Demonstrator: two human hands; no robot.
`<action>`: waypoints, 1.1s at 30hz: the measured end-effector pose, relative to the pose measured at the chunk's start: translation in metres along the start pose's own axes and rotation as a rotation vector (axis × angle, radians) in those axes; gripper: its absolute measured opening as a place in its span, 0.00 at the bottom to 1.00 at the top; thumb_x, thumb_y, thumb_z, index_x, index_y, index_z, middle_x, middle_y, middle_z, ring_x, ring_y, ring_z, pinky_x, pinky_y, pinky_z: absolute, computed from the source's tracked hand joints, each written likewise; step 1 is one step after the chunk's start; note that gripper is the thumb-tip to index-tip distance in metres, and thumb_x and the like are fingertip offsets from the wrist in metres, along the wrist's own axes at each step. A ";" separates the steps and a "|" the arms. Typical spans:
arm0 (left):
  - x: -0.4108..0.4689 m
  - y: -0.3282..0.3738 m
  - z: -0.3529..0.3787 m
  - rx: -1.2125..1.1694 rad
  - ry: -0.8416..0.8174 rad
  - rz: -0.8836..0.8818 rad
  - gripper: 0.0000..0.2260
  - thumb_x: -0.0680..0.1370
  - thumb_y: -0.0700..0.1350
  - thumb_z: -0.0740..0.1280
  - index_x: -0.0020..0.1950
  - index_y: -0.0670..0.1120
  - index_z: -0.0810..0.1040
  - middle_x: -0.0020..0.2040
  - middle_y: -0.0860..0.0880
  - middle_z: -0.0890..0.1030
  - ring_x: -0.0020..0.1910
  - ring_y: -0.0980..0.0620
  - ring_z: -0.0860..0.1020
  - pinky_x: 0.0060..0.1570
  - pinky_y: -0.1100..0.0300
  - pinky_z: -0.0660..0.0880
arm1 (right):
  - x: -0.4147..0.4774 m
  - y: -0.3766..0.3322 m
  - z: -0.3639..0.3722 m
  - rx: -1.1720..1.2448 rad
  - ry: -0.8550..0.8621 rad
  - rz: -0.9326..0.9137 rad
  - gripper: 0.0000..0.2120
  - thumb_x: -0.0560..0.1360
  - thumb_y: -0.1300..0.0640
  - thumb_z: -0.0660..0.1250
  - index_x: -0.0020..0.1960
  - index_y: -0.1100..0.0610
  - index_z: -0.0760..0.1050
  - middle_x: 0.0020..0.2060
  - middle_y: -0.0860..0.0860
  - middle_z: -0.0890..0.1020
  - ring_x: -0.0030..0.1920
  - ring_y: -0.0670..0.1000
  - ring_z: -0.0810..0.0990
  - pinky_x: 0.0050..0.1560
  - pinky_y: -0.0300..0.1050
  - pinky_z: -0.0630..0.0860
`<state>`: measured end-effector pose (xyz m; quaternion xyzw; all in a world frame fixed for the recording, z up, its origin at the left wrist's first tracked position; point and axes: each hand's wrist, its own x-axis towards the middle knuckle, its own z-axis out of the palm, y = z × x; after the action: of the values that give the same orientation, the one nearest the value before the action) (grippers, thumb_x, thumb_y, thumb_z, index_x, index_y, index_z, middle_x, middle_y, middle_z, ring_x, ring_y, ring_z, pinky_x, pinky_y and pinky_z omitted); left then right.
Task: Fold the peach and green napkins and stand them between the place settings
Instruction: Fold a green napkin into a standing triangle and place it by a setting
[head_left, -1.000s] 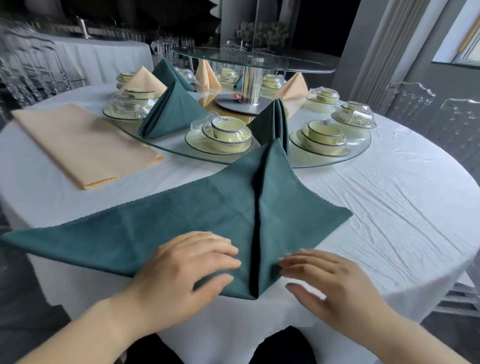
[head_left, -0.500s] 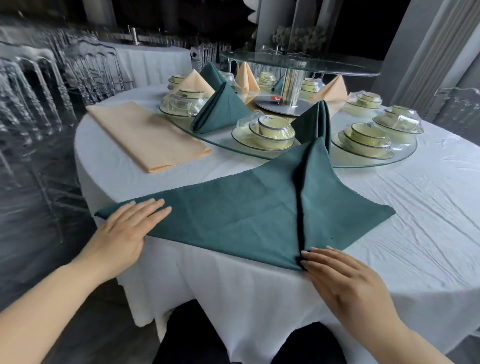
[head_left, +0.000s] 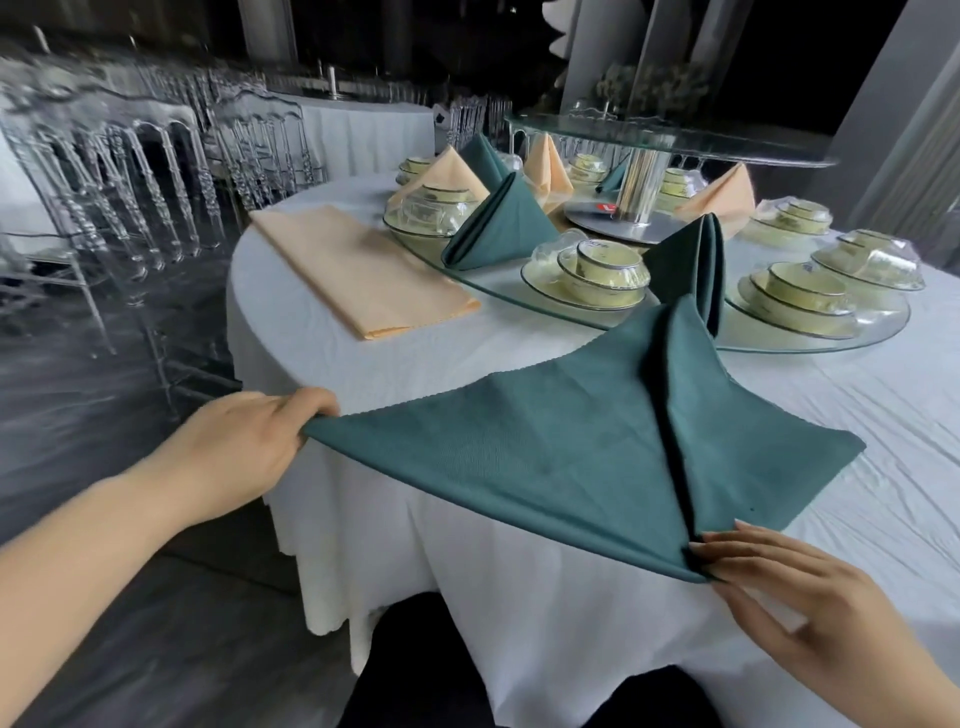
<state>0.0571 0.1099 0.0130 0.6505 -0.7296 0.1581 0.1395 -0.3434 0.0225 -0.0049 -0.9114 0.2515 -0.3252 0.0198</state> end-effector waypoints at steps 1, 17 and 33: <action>0.005 0.004 -0.011 -0.034 -0.050 -0.072 0.14 0.75 0.32 0.60 0.53 0.49 0.68 0.31 0.47 0.79 0.28 0.48 0.75 0.25 0.59 0.68 | 0.001 0.000 -0.003 0.036 -0.020 0.015 0.24 0.78 0.43 0.55 0.38 0.57 0.83 0.49 0.34 0.80 0.52 0.30 0.75 0.62 0.28 0.66; 0.212 0.129 -0.027 -0.606 -0.368 -0.038 0.08 0.71 0.39 0.67 0.39 0.53 0.78 0.33 0.61 0.78 0.36 0.63 0.76 0.33 0.74 0.68 | 0.064 0.101 -0.011 -0.080 -0.175 0.598 0.09 0.73 0.61 0.67 0.52 0.59 0.80 0.54 0.52 0.80 0.57 0.53 0.77 0.55 0.36 0.66; 0.295 0.192 0.082 -0.478 -0.134 -0.090 0.23 0.73 0.34 0.64 0.66 0.43 0.62 0.61 0.44 0.71 0.58 0.43 0.71 0.53 0.54 0.68 | 0.056 0.117 -0.009 -0.002 -0.100 0.547 0.11 0.74 0.61 0.62 0.54 0.53 0.79 0.58 0.44 0.77 0.62 0.44 0.69 0.52 0.26 0.58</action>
<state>-0.1673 -0.1715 0.0496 0.6398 -0.7244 -0.0686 0.2475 -0.3636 -0.1044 0.0115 -0.8245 0.4873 -0.2623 0.1182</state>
